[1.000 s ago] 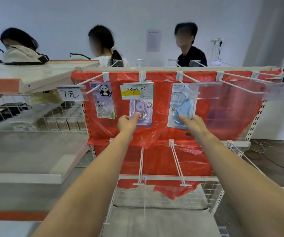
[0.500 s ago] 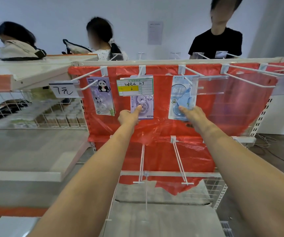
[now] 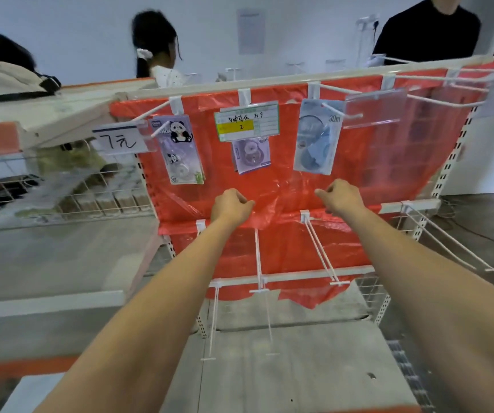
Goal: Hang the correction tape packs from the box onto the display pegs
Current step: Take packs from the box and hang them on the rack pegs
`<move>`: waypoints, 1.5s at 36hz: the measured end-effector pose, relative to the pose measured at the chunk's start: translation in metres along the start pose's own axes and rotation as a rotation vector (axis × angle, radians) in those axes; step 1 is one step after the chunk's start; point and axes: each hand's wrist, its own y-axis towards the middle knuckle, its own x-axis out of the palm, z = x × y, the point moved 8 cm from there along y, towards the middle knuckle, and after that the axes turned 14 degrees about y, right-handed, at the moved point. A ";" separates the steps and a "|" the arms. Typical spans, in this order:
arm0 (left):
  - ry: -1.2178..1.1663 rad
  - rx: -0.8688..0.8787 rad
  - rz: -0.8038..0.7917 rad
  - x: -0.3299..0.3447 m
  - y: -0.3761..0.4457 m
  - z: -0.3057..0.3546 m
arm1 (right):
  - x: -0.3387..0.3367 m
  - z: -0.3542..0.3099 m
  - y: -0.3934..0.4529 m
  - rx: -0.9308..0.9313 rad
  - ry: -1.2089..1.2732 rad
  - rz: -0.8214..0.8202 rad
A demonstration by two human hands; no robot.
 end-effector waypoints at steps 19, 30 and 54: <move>0.520 0.846 -0.253 0.071 -0.087 0.006 | 0.051 0.049 -0.181 0.138 -0.389 0.039; 0.649 1.107 -0.458 0.167 -0.201 -0.029 | 0.061 0.152 -0.294 0.387 -0.445 0.028; 0.851 0.968 -0.973 0.346 -0.350 -0.295 | 0.260 0.367 -0.501 0.776 -0.177 -0.206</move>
